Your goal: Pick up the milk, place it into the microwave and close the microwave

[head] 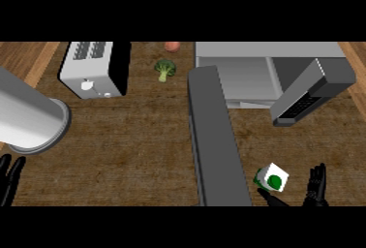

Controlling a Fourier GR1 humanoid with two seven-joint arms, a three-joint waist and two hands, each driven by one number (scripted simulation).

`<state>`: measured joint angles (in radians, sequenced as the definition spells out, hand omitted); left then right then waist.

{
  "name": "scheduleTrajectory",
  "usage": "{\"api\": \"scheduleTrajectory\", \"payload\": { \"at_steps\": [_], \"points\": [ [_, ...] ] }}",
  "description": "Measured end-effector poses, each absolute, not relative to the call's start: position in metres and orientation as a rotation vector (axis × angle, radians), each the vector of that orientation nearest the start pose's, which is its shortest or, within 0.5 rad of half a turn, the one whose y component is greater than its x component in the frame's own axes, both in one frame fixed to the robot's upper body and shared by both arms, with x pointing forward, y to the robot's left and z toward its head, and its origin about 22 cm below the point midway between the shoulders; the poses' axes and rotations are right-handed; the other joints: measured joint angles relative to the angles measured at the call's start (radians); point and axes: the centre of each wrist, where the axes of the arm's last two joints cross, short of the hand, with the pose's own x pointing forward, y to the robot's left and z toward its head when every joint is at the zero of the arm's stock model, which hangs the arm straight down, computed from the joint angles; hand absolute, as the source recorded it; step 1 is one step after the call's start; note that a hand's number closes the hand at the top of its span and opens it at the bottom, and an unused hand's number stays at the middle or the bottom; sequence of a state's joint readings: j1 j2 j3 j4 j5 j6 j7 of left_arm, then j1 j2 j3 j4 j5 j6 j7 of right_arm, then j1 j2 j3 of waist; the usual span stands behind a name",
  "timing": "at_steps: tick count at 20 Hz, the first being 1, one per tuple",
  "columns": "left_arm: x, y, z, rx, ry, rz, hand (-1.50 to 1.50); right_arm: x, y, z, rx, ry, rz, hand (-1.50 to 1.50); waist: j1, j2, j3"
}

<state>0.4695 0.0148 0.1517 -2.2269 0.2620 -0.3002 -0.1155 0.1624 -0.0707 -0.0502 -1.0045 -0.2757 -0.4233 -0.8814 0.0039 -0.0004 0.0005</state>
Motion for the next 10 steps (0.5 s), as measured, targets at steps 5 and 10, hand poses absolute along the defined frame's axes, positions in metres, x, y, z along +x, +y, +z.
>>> {"api": "scheduleTrajectory", "payload": {
  "at_steps": [5,10],
  "points": [
    [0.113,0.290,0.080,-0.076,-1.954,0.045,-1.50,0.142,-0.272,-0.159,-0.340,-1.685,-0.267,-1.50,0.005,0.000,0.001],
    [0.117,0.292,0.072,-0.074,-1.950,0.044,-1.50,0.153,-0.261,-0.163,-0.163,-1.772,-0.246,1.50,0.003,0.000,0.000]
  ]
}}
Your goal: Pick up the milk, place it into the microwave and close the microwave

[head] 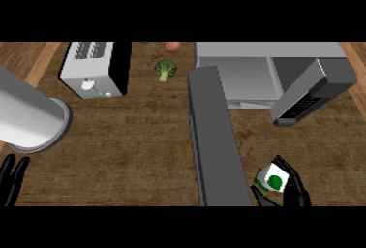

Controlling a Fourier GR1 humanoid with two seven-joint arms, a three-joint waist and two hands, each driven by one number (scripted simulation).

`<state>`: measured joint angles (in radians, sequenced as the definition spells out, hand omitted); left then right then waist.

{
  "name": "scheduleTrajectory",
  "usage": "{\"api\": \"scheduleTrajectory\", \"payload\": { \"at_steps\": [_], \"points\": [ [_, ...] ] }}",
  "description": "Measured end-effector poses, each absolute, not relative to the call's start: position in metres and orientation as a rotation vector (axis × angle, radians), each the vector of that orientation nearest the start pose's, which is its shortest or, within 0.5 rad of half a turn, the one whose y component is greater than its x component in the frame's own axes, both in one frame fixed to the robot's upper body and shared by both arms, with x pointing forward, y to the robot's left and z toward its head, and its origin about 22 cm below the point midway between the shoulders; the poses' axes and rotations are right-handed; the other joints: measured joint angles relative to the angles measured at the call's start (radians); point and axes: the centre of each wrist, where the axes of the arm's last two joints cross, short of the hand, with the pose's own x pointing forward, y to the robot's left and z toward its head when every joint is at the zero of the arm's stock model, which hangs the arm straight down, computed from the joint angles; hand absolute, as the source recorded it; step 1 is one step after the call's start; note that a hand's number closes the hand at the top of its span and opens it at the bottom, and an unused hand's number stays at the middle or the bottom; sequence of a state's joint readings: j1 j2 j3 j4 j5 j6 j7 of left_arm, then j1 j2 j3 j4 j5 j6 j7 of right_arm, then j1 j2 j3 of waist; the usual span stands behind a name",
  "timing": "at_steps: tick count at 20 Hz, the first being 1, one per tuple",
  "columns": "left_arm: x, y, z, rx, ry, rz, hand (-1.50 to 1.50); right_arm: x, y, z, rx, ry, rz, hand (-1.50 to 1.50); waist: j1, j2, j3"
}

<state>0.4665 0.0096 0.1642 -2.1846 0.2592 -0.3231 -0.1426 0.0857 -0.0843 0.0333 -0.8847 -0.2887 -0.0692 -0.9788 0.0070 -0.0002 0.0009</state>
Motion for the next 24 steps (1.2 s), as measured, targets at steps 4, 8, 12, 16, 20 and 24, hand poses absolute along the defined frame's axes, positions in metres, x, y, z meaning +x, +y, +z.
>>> {"api": "scheduleTrajectory", "payload": {
  "at_steps": [4,8,12,16,20,24],
  "points": [
    [0.116,0.292,0.074,-0.087,-1.947,0.048,-1.50,0.161,-0.255,-0.160,-0.284,-1.823,-0.238,1.50,-0.003,0.000,-0.001],
    [0.114,0.291,0.076,-0.095,-1.941,0.053,-1.50,0.176,-0.243,-0.148,-0.367,-1.863,-0.285,1.50,-0.004,-0.001,-0.001],
    [0.117,0.291,0.075,-0.091,-1.939,0.053,-1.50,0.192,-0.251,-0.136,-0.322,-1.912,-0.261,1.50,-0.002,-0.001,-0.001],
    [0.120,0.291,0.074,-0.109,-1.939,0.050,-1.50,0.218,-0.301,-0.114,-0.168,-1.959,-0.125,1.50,0.004,0.001,0.000],
    [0.120,0.293,0.077,-0.115,-1.942,0.052,-1.50,0.245,-0.320,-0.096,-0.034,-1.989,-0.045,1.50,0.007,0.002,0.000],
    [0.115,0.291,0.074,-0.119,-1.937,0.059,-1.50,0.257,-0.316,-0.084,0.093,-1.994,-0.003,1.50,0.002,0.000,-0.001]
  ]
}}
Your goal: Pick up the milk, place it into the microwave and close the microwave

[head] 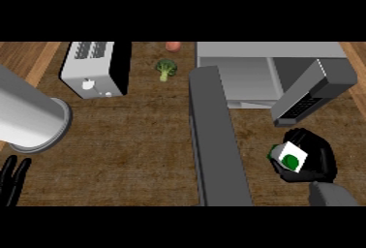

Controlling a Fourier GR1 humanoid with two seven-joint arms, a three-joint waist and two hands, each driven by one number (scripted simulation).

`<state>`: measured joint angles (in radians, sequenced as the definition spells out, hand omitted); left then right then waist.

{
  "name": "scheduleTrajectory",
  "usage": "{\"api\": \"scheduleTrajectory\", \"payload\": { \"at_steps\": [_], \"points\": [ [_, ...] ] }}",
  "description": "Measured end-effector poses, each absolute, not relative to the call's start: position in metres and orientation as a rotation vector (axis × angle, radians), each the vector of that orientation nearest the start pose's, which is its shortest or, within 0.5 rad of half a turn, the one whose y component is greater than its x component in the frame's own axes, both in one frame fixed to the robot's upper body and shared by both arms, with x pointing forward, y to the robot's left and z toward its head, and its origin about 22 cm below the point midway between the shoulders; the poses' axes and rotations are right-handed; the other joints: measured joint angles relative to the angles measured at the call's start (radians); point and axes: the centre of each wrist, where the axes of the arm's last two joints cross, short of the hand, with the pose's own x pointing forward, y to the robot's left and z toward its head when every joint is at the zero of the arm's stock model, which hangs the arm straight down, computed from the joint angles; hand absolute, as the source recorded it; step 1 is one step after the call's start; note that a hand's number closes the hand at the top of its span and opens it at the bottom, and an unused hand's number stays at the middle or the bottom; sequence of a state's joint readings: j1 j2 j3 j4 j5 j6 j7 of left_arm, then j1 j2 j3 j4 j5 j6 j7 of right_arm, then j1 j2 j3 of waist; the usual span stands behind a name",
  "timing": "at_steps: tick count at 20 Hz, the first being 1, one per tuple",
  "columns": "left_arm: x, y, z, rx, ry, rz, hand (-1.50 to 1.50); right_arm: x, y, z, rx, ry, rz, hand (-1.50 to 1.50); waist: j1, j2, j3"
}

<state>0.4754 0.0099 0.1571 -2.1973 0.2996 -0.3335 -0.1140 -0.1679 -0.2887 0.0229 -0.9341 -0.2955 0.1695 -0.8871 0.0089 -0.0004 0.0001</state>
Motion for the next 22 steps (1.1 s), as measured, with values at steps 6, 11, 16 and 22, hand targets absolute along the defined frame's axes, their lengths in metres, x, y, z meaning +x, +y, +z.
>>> {"api": "scheduleTrajectory", "payload": {
  "at_steps": [6,11,16,22],
  "points": [
    [0.108,0.299,0.080,-0.120,-1.929,0.068,-1.50,0.266,-0.299,-0.054,0.148,-2.025,0.060,1.50,-0.005,-0.002,0.000],
    [0.108,0.305,0.075,-0.115,-1.929,0.071,-1.50,0.288,-0.277,-0.029,0.084,-2.034,0.116,1.50,-0.003,-0.001,-0.001],
    [0.109,0.313,0.070,-0.108,-1.930,0.072,-1.50,0.318,-0.253,-0.011,0.019,-2.008,0.157,1.50,0.001,0.000,0.000],
    [0.111,0.321,0.070,-0.105,-1.922,0.074,-1.50,0.367,-0.228,0.007,-0.021,-1.966,0.192,1.50,0.011,0.003,0.000]
  ]
}}
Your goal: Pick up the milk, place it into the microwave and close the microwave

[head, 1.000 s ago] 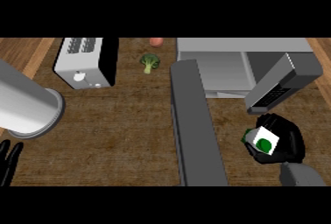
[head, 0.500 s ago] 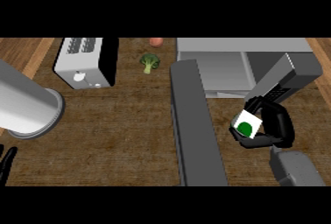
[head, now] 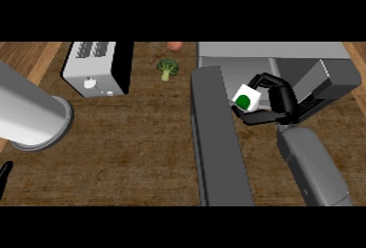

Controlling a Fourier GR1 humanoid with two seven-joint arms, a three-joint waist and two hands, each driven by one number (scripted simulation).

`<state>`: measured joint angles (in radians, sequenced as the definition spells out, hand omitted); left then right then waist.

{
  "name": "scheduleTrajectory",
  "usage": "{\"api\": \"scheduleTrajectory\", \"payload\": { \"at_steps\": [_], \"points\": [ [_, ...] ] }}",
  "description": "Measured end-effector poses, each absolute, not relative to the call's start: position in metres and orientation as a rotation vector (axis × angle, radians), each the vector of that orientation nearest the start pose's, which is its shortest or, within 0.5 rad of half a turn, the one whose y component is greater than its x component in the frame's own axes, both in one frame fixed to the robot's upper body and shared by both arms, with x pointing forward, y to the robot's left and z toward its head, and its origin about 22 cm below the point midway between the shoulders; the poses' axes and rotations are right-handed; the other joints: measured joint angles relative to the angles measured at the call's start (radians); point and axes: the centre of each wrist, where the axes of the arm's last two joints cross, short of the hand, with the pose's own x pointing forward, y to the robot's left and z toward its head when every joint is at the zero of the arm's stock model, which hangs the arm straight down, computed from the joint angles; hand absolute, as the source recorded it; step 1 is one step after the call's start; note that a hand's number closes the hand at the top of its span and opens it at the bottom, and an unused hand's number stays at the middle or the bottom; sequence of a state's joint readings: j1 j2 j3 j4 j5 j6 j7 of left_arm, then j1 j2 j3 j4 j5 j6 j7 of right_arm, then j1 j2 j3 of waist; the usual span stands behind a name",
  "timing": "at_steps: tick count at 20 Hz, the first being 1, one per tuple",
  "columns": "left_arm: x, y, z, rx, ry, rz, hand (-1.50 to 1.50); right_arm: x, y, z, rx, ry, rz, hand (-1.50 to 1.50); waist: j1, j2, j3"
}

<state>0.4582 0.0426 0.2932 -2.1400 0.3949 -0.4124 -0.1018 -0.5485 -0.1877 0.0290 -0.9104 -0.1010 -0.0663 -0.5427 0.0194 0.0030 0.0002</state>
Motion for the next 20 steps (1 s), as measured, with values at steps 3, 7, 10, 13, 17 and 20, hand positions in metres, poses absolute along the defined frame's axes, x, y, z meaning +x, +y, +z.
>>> {"api": "scheduleTrajectory", "payload": {
  "at_steps": [3,7,10,13,17,20],
  "points": [
    [0.117,0.321,0.068,-0.104,-1.924,0.072,-1.50,0.387,-0.220,0.012,-0.021,-1.951,0.203,1.50,0.003,0.002,0.000],
    [0.123,0.323,0.067,-0.120,-1.925,0.057,-1.50,0.408,-0.216,0.014,-0.040,-1.940,0.221,1.50,0.015,0.007,0.001],
    [0.124,0.325,0.065,-0.138,-1.927,0.046,-1.50,0.420,-0.211,0.020,-0.063,-1.947,0.230,1.50,0.027,0.012,0.001],
    [0.130,0.324,0.065,-0.157,-1.929,0.034,-1.50,0.429,-0.209,0.027,-0.098,-1.957,0.244,1.50,0.038,0.018,0.001],
    [0.138,0.322,0.065,-0.178,-1.941,0.024,-1.50,0.436,-0.210,0.035,-0.162,-1.976,0.256,1.50,0.057,0.027,0.002],
    [0.142,0.319,0.068,-0.194,-1.950,0.010,-1.50,0.440,-0.210,0.039,-0.235,-1.980,0.288,1.50,0.071,0.033,0.002]
  ]
}}
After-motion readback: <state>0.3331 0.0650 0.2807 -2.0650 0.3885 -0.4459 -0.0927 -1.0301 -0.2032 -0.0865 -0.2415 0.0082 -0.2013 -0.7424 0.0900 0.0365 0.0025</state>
